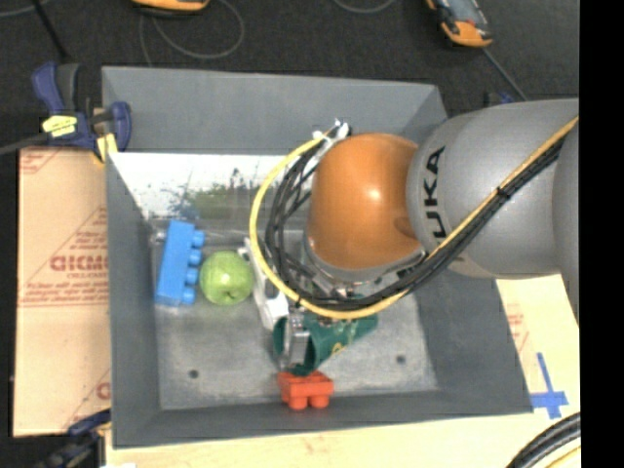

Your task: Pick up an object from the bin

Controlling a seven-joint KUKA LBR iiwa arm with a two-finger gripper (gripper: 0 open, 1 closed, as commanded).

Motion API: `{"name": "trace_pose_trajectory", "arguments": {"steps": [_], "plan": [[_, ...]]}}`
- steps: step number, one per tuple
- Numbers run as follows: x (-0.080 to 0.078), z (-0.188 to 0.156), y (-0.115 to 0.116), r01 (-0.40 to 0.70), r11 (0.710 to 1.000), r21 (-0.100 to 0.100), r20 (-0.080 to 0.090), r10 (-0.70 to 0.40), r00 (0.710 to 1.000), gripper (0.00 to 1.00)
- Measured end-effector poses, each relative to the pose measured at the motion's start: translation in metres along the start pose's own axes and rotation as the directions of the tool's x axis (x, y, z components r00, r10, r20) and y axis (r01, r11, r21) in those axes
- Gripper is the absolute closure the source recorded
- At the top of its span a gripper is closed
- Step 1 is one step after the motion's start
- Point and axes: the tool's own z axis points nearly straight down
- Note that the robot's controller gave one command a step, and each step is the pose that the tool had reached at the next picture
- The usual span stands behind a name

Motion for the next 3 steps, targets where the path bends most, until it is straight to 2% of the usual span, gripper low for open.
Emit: {"name": "trace_pose_trajectory", "arguments": {"steps": [1,2,3], "plan": [[-0.002,-0.005,-0.001,-0.004,1.0,-0.001,0.008,0.004,1.0,0.0],[0.006,0.037,-0.016,-0.13,0.992,-0.002,0.01,0.13,0.991,0.0],[-0.045,0.05,0.004,0.013,1.0,0.001,0.008,-0.013,1.0,0.0]]}}
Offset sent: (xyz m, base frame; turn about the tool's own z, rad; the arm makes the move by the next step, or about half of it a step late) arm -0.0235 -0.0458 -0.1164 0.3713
